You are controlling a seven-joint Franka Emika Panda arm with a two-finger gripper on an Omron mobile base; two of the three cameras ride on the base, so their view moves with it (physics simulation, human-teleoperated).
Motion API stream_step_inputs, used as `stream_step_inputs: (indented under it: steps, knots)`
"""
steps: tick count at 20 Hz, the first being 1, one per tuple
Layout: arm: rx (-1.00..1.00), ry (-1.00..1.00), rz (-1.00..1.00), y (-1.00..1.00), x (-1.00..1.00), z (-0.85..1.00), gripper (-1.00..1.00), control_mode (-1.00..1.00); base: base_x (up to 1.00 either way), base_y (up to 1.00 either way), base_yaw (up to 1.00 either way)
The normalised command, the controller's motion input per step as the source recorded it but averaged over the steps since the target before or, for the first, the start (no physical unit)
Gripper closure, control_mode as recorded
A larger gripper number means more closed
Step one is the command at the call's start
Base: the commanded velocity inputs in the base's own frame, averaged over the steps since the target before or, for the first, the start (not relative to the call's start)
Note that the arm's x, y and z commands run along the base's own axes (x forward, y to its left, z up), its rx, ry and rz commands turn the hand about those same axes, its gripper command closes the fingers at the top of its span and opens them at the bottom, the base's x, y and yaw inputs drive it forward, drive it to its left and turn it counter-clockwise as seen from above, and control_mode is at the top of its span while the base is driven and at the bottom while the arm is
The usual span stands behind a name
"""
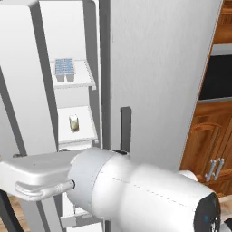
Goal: Open the freezer door, pick up the ice cube tray from the freezer, and place it on the dining counter.
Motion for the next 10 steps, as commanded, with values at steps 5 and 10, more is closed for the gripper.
stream_step_inputs:
  steps: [5, 10]
  knots:
    - [0.0, 0.3, 0.0, -0.9, -0.01, 0.34, -1.0, -1.0, 0.0, 0.0, 0.0]
    - [0.0, 0.27, -0.03, -0.83, 0.03, 0.36, -1.0, -1.0, 0.0, 0.0, 0.0]
